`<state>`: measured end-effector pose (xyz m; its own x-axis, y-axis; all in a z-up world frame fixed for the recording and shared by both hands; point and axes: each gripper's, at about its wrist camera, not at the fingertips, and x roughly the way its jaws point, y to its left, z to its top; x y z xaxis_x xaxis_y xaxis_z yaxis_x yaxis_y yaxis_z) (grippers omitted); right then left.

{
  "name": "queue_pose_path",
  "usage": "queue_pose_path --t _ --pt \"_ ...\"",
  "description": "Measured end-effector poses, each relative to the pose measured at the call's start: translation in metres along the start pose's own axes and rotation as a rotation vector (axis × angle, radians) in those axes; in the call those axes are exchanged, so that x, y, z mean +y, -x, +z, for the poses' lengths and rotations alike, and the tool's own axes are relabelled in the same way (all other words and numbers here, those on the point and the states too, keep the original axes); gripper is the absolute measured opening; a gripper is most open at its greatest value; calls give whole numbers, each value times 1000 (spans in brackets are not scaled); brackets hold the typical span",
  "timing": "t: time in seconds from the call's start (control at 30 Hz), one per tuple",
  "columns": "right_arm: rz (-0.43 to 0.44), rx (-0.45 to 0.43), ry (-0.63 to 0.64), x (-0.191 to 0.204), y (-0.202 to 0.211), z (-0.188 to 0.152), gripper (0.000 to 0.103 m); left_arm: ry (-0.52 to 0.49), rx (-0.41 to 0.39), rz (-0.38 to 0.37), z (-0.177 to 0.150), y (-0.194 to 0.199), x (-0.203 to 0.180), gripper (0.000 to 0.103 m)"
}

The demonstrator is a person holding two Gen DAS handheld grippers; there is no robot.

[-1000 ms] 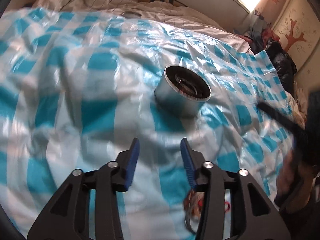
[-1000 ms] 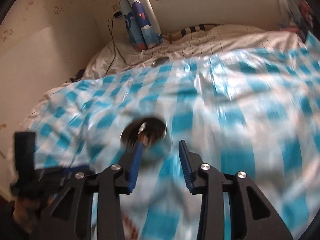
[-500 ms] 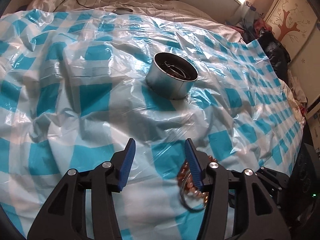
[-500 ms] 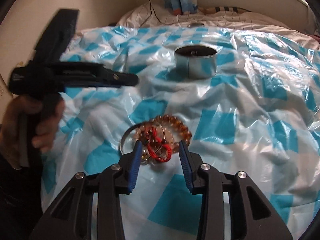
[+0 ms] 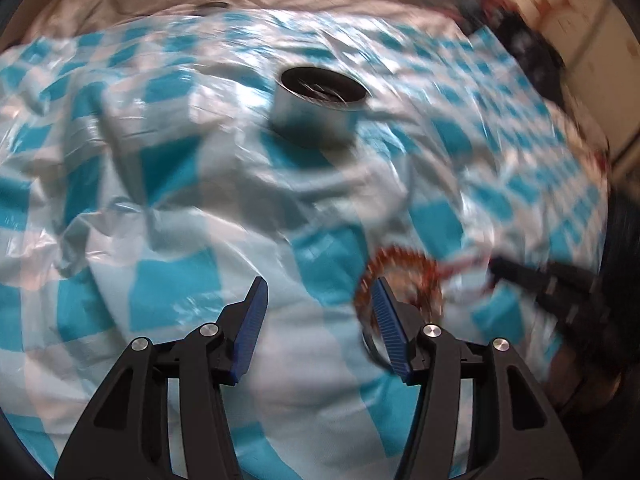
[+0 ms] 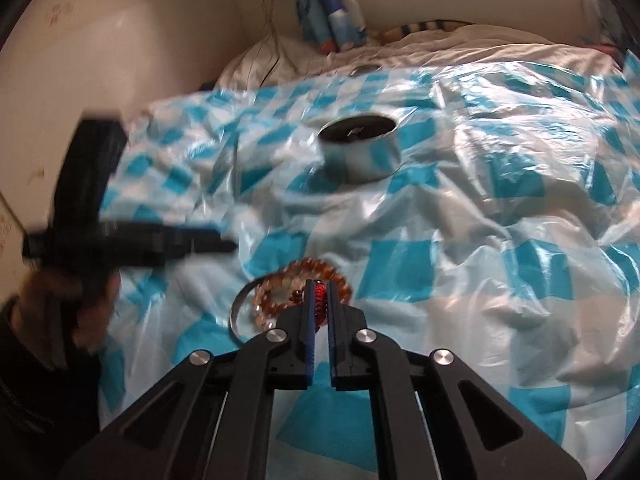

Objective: Organize jewelry
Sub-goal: 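Grasp a silver bangle with the left tool while the right tool grasps the red-string bracelet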

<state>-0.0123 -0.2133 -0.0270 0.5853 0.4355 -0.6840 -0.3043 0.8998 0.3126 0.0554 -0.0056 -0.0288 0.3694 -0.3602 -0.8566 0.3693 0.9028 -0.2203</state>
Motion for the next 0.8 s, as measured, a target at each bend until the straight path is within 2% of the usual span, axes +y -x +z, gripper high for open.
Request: queue_pose_path --t 0.13,0.3,0.4,0.47,0.53,0.6,0.67,0.8 --pt "-30 -35 -42 -11 11 2 6 -85 24 -6 -14 -7 -20 51" --pt "-69 -15 -93 -23 9 -1 6 -67 9 10 -23 -13 -26 50" --pt "-78 -5 -104 -26 11 -6 6 -46 2 13 -26 -15 -25 33" --pt "-80 0 -110 -27 11 -8 6 -38 -7 -3 -28 -15 -25 17" --pt "-85 3 -108 -26 11 -10 6 -55 -17 0 -30 -16 -29 8" --pt "-93 5 -110 -28 10 -10 6 -71 -21 -1 -31 -16 -32 6" --pt "-99 3 -117 -30 10 -11 6 -52 -22 -43 -30 -12 -29 3" --pt "-114 11 -132 -35 8 -12 6 -16 -30 -101 -28 -4 -22 2"
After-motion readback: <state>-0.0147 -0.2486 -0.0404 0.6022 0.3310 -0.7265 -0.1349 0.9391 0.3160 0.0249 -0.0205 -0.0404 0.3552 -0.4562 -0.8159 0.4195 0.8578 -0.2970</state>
